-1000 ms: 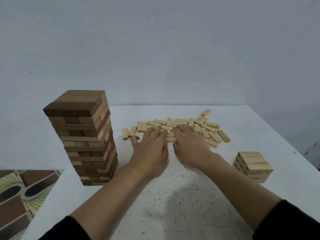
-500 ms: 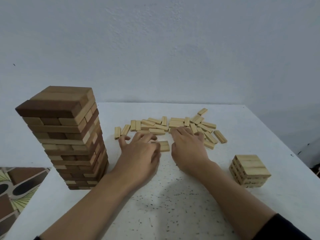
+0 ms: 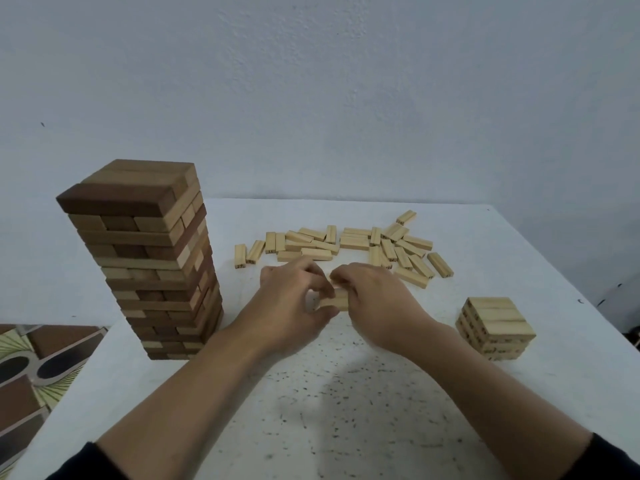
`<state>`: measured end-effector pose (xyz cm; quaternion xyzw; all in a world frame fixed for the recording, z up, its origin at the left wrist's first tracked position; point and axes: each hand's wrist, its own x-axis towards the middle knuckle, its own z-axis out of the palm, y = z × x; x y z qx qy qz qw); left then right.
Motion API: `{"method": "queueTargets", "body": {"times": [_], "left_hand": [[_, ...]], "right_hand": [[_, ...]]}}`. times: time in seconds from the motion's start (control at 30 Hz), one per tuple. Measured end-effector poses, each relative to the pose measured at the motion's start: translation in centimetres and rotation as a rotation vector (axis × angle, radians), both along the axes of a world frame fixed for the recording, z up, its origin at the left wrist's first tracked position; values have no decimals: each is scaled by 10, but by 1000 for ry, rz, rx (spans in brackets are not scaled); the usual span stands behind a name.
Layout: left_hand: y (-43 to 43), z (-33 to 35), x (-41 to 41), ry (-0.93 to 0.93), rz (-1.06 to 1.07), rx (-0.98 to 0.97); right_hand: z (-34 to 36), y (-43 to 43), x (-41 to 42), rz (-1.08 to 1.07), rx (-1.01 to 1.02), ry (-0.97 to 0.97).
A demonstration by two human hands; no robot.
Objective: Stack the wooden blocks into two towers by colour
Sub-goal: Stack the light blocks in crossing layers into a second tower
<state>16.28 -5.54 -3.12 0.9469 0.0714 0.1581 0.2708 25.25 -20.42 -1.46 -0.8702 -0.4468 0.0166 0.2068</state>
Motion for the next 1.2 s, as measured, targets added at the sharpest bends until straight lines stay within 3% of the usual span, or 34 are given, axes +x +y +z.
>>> {"method": "queueTargets", "body": {"times": [0.13,0.43,0.67,1.2], "left_hand": [[-5,3,-5,-17,-7,-96],[-3,5,-8,40,11,-65],[0,1,-6,45,-7,-76],[4,3,-8,85,-22,-107]], "right_hand": [[-7,-5,-4,28,80,80],[-12,-15,0,-26,278,139],[-16,-22,3,62,96,28],[-14,-26,3,117,20,-13]]}}
